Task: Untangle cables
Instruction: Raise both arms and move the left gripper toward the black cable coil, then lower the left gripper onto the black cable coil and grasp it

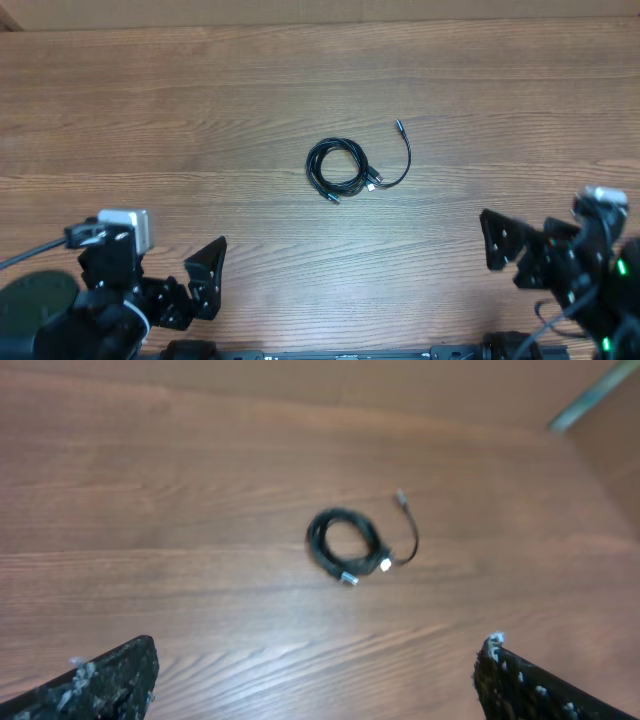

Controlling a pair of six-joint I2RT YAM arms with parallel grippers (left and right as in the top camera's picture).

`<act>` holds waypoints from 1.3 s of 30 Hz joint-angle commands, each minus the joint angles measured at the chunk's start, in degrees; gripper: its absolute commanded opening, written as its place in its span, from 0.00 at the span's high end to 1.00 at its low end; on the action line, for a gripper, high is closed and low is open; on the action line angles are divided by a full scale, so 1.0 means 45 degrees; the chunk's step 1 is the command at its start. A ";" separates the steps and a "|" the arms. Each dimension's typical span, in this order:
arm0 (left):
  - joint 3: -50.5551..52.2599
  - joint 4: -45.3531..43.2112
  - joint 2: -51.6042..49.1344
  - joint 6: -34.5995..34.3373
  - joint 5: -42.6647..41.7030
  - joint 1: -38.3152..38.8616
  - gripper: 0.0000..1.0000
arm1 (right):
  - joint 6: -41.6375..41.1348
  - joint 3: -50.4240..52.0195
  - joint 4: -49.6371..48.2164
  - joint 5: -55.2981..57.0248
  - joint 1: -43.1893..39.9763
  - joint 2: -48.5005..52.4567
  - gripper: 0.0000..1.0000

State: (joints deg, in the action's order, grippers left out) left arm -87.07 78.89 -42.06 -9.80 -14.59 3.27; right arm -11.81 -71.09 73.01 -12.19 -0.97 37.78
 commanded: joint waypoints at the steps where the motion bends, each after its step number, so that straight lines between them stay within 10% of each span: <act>1: -0.0175 0.0282 -0.0996 0.1433 0.0539 -0.0053 0.00 | 0.0238 -0.0481 -0.0117 -0.0117 0.0107 0.1069 0.00; 25: -0.0175 -0.2069 -0.7281 0.3555 -0.3444 0.0228 0.04 | 0.1151 -0.0481 -0.1486 -0.2511 0.0107 0.1671 0.00; 39: -0.0175 -0.4007 -1.1443 0.2171 0.0374 0.4357 0.07 | 0.1413 -0.0481 -0.1773 -0.2511 0.0107 0.1666 0.00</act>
State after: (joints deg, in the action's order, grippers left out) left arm -87.11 61.41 -91.64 1.56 -21.41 19.40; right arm -6.13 -71.37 65.30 -23.14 -0.97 45.63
